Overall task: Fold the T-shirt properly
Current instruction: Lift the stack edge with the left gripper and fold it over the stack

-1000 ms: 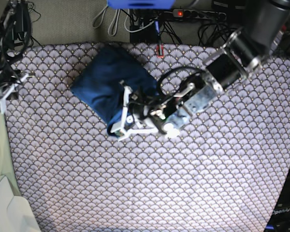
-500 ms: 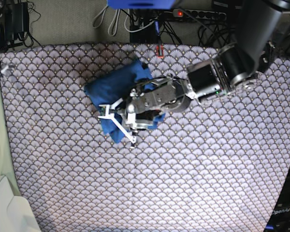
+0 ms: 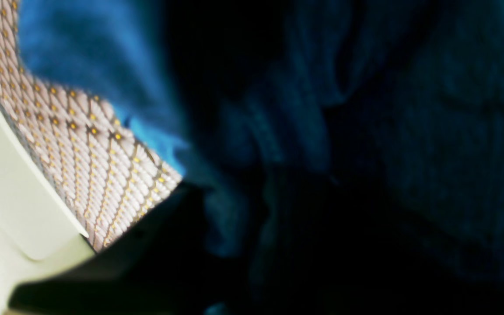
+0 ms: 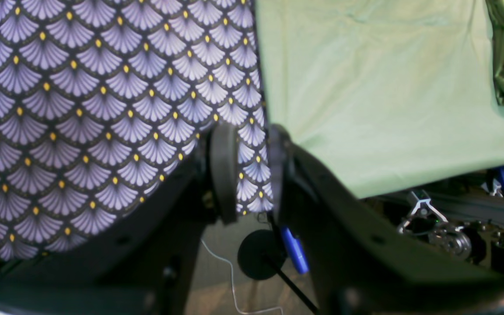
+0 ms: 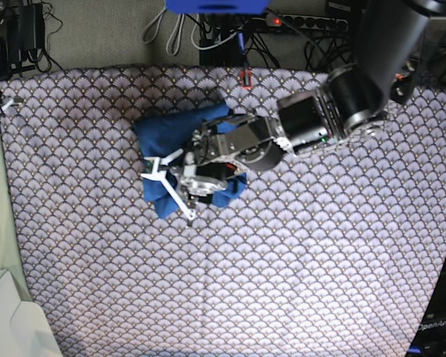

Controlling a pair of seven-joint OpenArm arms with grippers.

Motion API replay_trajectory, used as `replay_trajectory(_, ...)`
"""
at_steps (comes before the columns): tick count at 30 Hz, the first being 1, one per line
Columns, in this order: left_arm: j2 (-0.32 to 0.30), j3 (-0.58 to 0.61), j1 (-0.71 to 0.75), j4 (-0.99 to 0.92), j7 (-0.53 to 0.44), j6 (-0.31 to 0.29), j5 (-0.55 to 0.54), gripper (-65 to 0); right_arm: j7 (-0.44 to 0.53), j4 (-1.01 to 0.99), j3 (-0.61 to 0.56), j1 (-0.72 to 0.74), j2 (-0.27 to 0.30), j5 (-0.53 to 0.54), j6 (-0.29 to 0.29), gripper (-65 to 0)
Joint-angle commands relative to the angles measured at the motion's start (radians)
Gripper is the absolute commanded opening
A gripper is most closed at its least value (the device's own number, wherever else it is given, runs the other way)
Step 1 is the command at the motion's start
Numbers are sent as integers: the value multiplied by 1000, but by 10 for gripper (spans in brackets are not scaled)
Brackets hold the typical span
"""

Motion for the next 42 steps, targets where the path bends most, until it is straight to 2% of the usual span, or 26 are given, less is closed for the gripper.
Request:
replay_trajectory(1, 29, 4, -4, 9, -65, -7, -44, -649, 15, 15, 9, 0, 15, -2, 2, -535)
replay_trajectory(13, 29, -7, -4, 21, -56, -4, -44, -649, 15, 15, 3, 9, 2, -2, 2, -535)
replay_trajectory(18, 30, -83, -4, 29, -56, -7, -44, -649, 15, 15, 2, 11, -6, -2, 2, -535)
replay_trajectory(27, 29, -154, -4, 60, -55, -7, -44, -646, 15, 15, 2, 12, -20, -2, 2, -535)
replay_trajectory(39, 21, -160, -4, 58, -53, -7, -44, -643, -3, 15, 2, 28, -31, -2, 2, -535)
replay_trajectory(41, 20, -160, -4, 58, -53, -7, -44, -610, -17, 15, 2, 28, -31, -2, 2, -535)
replay_trajectory(42, 20, -160, -4, 58, -49, -7, -43, -566, -19, 15, 2, 28, -32, -2, 2, -535)
